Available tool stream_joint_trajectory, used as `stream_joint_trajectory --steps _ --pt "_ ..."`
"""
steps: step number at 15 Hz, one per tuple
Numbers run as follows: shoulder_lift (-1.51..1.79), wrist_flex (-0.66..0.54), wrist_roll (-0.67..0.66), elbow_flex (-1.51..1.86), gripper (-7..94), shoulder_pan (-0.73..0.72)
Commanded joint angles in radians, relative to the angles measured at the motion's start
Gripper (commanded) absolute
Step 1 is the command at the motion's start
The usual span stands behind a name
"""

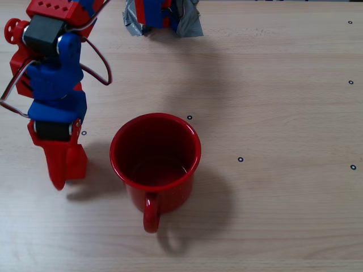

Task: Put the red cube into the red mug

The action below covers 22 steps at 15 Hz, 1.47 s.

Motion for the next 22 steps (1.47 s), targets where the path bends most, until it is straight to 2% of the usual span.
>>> stream_joint_trajectory --steps 1,2,5,14,22 --pt "0.048 -0.008 0.008 -0.009 14 -0.002" --pt "0.048 -0.008 0.012 -0.011 8 -0.002" --pt "0.051 -0.003 -0.018 -0.002 0 -0.003" --pt "0.285 0.04 -0.046 0.044 0 0.031" --pt "0.518 0.137 0.038 -0.028 0 0.051"
